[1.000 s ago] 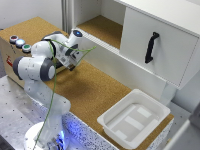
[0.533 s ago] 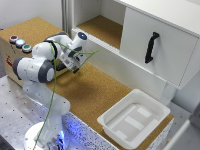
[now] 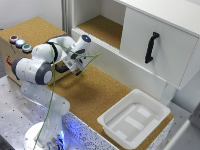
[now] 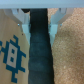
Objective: Go open the drawer
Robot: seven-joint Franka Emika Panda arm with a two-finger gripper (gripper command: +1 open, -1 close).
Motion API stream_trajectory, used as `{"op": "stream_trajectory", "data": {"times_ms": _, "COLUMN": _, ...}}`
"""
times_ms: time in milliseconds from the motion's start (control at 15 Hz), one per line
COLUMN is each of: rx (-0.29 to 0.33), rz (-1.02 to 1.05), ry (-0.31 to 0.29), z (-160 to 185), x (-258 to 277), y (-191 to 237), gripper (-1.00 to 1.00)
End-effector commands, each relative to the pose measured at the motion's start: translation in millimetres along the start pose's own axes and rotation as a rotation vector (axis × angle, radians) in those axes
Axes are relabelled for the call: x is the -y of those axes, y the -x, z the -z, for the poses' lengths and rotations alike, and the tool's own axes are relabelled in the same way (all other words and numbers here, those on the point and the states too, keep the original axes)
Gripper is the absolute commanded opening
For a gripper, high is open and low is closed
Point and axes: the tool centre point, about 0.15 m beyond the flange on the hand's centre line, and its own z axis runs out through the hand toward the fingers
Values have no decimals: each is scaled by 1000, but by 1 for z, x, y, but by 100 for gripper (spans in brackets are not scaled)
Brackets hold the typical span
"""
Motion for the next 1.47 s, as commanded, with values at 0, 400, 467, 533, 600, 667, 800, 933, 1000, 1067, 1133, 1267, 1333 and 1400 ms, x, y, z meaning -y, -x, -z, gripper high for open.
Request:
{"op": "stream_trajectory", "data": {"times_ms": 0, "rx": -22, "rz": -38, "ry": -16, "z": -21, "x": -59, "y": 8, "gripper": -100}}
{"op": "stream_trajectory", "data": {"times_ms": 400, "rx": -40, "rz": -67, "ry": 1, "z": -7, "x": -81, "y": 5, "gripper": -100}}
{"op": "stream_trajectory", "data": {"times_ms": 467, "rx": -42, "rz": -71, "ry": 4, "z": -6, "x": -83, "y": 5, "gripper": -100}}
{"op": "stream_trajectory", "data": {"times_ms": 533, "rx": -42, "rz": -73, "ry": 4, "z": -5, "x": -84, "y": 5, "gripper": -100}}
{"op": "stream_trajectory", "data": {"times_ms": 600, "rx": -34, "rz": -72, "ry": 6, "z": -5, "x": -83, "y": 4, "gripper": -100}}
{"op": "stream_trajectory", "data": {"times_ms": 667, "rx": -25, "rz": -68, "ry": 3, "z": -6, "x": -81, "y": 3, "gripper": 100}}
{"op": "stream_trajectory", "data": {"times_ms": 800, "rx": -26, "rz": -54, "ry": 4, "z": -3, "x": -76, "y": 2, "gripper": 100}}
{"op": "stream_trajectory", "data": {"times_ms": 933, "rx": -18, "rz": -31, "ry": 23, "z": -1, "x": -70, "y": -1, "gripper": 100}}
{"op": "stream_trajectory", "data": {"times_ms": 1000, "rx": -10, "rz": -14, "ry": 36, "z": 0, "x": -65, "y": -3, "gripper": 100}}
{"op": "stream_trajectory", "data": {"times_ms": 1067, "rx": -13, "rz": -4, "ry": 52, "z": 3, "x": -62, "y": -4, "gripper": 100}}
{"op": "stream_trajectory", "data": {"times_ms": 1133, "rx": -18, "rz": 7, "ry": 64, "z": 8, "x": -58, "y": -6, "gripper": 100}}
{"op": "stream_trajectory", "data": {"times_ms": 1267, "rx": -36, "rz": 28, "ry": 81, "z": 20, "x": -50, "y": -11, "gripper": 100}}
{"op": "stream_trajectory", "data": {"times_ms": 1333, "rx": -41, "rz": 40, "ry": 86, "z": 24, "x": -47, "y": -14, "gripper": 100}}
{"op": "stream_trajectory", "data": {"times_ms": 1400, "rx": -46, "rz": 49, "ry": 95, "z": 28, "x": -44, "y": -16, "gripper": 100}}
